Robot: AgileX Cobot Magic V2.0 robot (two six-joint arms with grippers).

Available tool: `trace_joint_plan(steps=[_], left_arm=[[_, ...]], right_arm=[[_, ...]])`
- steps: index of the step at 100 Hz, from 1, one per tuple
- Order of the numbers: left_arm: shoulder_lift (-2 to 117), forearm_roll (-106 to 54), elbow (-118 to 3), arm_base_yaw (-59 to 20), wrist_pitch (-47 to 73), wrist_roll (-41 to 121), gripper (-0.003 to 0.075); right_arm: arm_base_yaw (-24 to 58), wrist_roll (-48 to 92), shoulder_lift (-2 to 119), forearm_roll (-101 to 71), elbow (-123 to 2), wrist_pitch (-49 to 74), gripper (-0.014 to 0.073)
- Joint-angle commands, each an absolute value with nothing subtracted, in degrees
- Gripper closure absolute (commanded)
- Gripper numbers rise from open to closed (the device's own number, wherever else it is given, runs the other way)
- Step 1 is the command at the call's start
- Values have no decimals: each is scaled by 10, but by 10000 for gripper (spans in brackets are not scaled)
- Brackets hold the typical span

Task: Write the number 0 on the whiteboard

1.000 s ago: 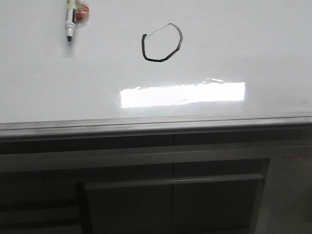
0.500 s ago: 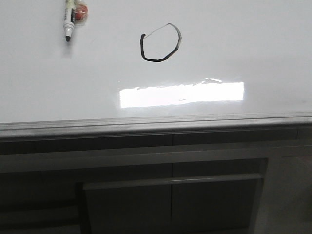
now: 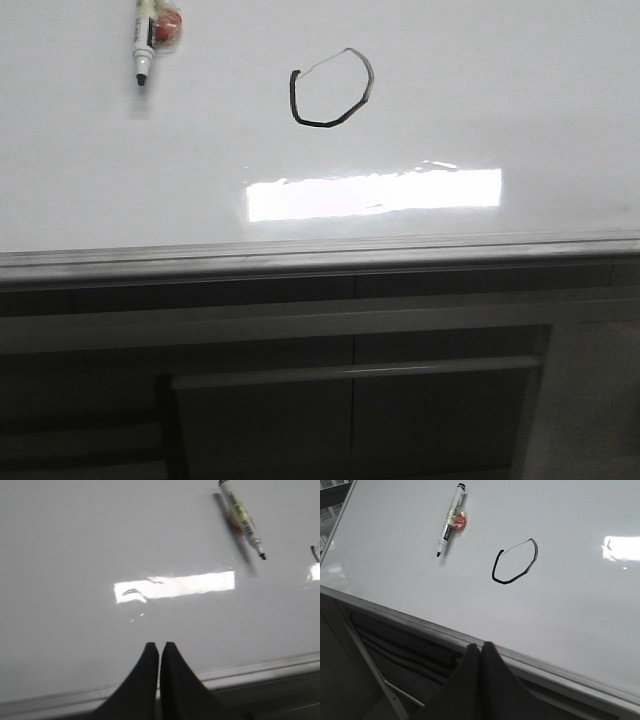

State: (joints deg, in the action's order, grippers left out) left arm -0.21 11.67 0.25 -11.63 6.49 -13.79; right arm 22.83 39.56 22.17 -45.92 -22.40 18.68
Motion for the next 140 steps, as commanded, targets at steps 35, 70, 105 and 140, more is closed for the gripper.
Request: trace_joint_plan(steps=[35,70,105,140], left_arm=[[-19,-18,20,-8,154,-7,740],[-19,-74,20,2,156,-7,740],[-19,-74,20,2,156,-7,740],[-19,-74,20,2,156,-7,740]], right_arm=[[225,401,226,-470,-238,154,662],[225,401,226,-470,-238,154,662],[225,401,226,-470,-238,154,662],[225,401,207,-446,-225,129,662]])
